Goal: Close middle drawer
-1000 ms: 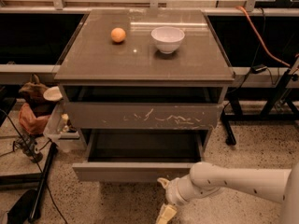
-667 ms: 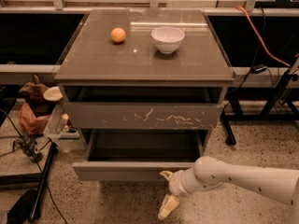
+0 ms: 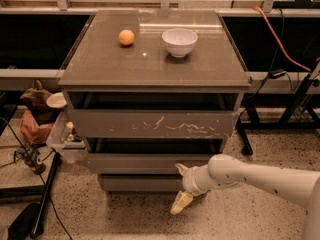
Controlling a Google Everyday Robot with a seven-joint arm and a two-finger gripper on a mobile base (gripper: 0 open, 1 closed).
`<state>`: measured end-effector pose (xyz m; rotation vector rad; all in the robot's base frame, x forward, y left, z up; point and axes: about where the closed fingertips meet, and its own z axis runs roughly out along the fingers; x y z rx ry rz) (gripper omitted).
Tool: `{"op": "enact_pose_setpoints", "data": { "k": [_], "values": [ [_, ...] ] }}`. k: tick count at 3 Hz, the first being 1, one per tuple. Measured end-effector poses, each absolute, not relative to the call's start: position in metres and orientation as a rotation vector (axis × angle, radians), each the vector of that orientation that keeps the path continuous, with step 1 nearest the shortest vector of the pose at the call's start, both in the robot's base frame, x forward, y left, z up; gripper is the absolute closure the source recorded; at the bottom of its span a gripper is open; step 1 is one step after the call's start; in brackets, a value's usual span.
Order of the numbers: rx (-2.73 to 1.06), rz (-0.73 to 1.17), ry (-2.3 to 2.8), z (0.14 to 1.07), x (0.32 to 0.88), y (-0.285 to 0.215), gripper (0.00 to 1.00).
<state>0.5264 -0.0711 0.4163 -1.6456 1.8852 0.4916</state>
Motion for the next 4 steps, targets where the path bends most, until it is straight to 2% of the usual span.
{"op": "enact_pose_setpoints", "data": {
  "k": [4],
  "values": [
    [-1.605, 0.447, 1.851, 0.398, 0.589, -0.098, 0.00]
  ]
}}
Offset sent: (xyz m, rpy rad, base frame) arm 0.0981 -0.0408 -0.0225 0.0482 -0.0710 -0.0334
